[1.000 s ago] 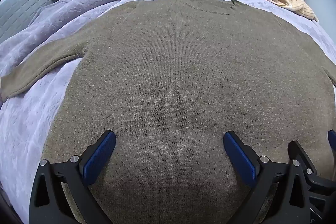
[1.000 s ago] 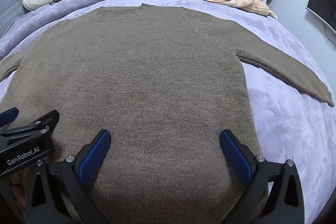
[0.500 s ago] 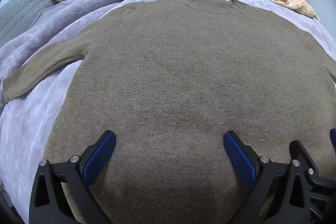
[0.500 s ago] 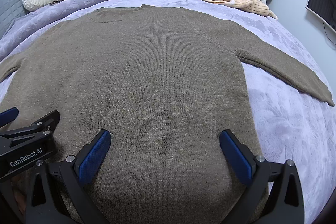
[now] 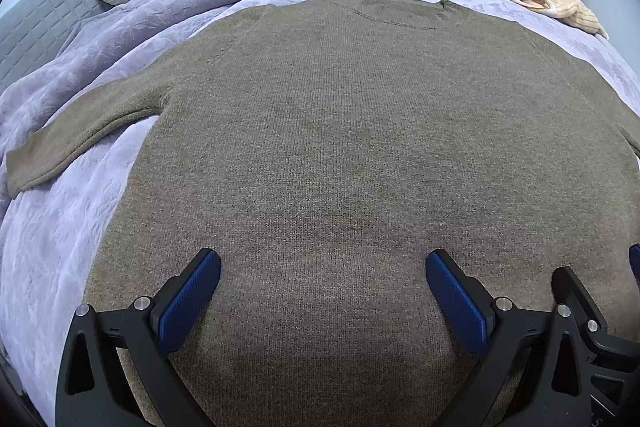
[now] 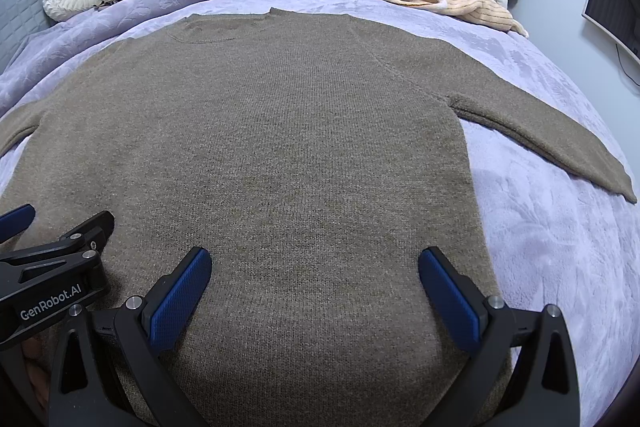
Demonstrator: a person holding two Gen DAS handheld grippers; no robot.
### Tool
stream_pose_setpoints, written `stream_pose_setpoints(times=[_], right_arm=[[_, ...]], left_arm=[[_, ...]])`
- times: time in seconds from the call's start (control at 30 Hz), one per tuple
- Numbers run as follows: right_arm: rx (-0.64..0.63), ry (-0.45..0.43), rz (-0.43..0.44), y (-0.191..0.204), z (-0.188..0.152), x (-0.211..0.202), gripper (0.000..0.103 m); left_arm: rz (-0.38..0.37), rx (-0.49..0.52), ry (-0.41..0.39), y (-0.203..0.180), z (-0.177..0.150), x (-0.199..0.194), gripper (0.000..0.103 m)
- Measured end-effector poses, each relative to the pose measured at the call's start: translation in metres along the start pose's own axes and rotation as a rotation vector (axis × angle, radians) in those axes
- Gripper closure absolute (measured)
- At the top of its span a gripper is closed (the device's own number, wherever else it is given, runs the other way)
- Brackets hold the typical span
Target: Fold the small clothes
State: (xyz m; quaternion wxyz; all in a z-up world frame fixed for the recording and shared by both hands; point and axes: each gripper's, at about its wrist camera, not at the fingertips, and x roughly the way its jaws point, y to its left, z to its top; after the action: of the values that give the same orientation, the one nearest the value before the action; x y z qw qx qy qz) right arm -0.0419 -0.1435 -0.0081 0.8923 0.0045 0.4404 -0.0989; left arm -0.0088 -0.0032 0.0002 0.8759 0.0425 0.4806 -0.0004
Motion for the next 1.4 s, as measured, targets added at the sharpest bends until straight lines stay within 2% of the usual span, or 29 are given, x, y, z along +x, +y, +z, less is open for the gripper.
stream_pose_setpoints(times=[0.93,1.4], right_arm=[[0.0,0.0,0.001,0.0,-0.001,0.004,0.0],[-0.019,0.086,0.049,-0.012,0.022,-0.005,0.0]], left_arm=[[-0.003,-0.003,0.002,0.0,0.0,0.0,0.0],[0.05,-0.003,0.035,-0.006,0.016,-0.01,0.0]])
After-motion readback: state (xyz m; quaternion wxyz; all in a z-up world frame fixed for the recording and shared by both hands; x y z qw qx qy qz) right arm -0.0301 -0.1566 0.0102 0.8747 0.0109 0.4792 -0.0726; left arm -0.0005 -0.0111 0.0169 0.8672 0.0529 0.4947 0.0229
